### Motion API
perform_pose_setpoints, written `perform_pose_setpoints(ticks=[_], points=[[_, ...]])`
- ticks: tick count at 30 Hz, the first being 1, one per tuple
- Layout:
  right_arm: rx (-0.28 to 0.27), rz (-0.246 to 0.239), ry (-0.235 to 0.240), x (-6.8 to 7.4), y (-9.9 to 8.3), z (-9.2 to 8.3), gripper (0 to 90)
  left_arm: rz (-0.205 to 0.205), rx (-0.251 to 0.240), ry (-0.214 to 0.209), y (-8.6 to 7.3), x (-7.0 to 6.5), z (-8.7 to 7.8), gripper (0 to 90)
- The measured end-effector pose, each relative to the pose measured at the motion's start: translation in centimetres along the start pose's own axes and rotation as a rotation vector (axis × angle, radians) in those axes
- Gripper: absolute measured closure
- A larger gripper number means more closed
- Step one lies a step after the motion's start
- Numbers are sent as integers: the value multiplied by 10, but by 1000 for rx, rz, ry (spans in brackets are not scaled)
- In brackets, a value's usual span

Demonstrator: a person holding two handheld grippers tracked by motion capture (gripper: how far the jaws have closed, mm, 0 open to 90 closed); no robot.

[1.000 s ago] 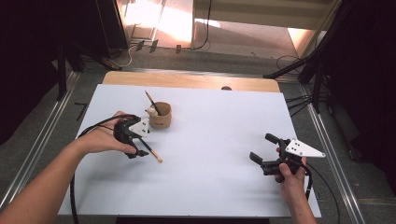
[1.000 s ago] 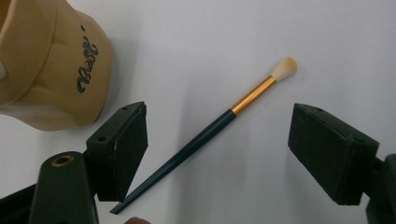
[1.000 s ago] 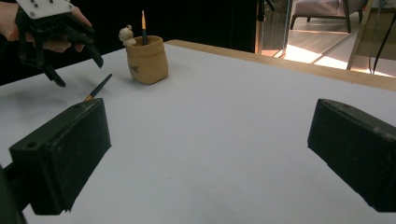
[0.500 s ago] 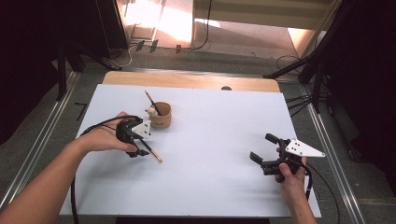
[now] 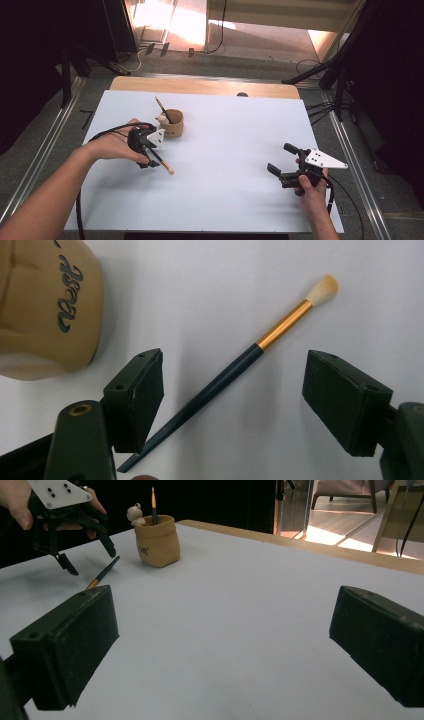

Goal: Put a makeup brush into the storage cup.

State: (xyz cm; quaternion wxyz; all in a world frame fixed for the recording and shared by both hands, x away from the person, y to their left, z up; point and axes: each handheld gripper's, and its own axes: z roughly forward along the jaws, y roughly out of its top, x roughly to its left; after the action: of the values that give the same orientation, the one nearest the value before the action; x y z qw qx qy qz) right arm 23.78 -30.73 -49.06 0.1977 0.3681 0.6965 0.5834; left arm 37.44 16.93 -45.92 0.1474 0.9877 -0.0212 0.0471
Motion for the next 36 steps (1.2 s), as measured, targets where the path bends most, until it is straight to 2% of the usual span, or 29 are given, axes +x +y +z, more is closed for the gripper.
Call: perform_pose_setpoints(ticks=[10, 18, 23, 31, 36], points=[[1, -2, -1, -1, 0, 0, 0, 8, 35, 7, 5, 2, 1, 278], [2, 2, 0, -1, 0, -1, 0, 39, 56, 35, 9, 2, 3, 381], [0, 1, -4, -1, 0, -1, 0, 61, 86, 15, 9, 2, 6, 460], [-1, 0, -4, -1, 0, -1, 0, 72, 113, -16, 11, 1, 11, 579], [2, 2, -3, -1, 0, -1, 0, 79, 141, -61, 14, 2, 12, 681]])
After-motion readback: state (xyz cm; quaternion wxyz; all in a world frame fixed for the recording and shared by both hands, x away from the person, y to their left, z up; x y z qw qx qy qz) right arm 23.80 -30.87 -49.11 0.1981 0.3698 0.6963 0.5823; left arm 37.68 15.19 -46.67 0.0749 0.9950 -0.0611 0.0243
